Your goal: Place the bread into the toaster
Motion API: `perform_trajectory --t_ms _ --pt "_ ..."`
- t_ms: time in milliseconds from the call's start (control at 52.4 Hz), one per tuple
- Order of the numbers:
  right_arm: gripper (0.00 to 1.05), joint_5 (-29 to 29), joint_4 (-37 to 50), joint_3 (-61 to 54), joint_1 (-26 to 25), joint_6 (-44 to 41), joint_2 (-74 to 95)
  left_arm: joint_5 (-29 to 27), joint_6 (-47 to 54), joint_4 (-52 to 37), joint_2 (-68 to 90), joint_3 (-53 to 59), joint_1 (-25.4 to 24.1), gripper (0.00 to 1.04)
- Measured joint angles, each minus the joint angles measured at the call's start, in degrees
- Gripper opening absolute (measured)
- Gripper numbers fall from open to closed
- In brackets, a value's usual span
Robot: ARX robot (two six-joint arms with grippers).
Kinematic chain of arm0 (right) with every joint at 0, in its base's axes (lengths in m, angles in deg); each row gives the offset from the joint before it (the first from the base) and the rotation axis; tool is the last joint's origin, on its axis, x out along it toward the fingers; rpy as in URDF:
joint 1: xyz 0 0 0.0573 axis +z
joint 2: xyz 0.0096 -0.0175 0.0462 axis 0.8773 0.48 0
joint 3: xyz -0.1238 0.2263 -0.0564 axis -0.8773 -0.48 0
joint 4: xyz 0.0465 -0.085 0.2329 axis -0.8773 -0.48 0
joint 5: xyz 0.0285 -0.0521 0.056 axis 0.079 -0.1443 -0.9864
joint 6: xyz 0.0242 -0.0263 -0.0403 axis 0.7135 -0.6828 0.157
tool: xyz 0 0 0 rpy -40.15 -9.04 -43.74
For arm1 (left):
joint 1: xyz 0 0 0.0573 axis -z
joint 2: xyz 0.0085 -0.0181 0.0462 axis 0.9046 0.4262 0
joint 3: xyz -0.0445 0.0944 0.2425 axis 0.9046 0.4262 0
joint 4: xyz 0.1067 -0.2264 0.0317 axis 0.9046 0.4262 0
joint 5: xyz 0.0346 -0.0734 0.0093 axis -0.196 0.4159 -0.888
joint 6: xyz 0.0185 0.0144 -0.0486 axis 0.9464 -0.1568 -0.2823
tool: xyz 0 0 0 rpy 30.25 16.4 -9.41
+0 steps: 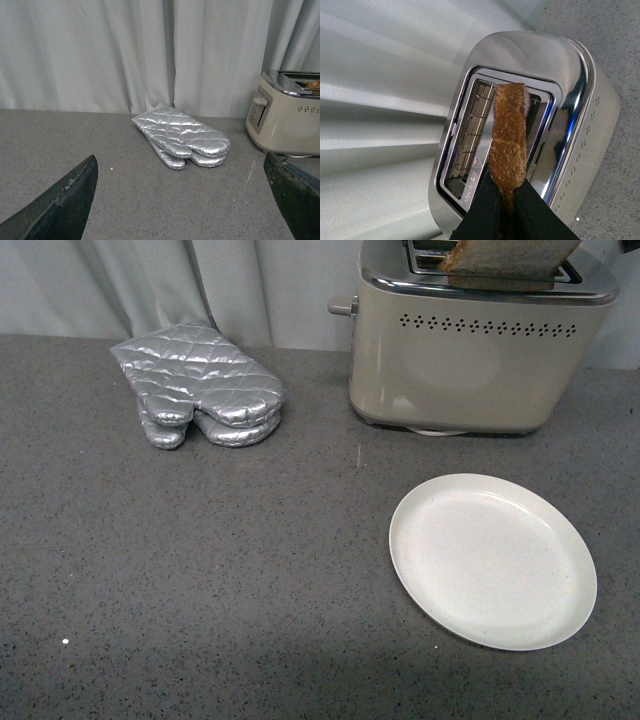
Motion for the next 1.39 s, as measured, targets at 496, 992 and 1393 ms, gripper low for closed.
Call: perform_trajectory --t_ms 496,992,1393 --pt "0.91 1.6 35.7 -15.4 0.2 -48.0 -9.6 0.0 0.0 0.0 0.0 0.0 0.0 0.98" --pt "0.63 -21.3 63.9 -52.9 -8.1 -87.5 -34.9 -0.1 0.0 0.0 0.0 0.0 0.0 0.98" --pt "0.0 -27.5 69.7 -76.1 -14.5 -88.8 -50.3 0.0 0.0 0.0 0.0 0.0 0.0 0.98"
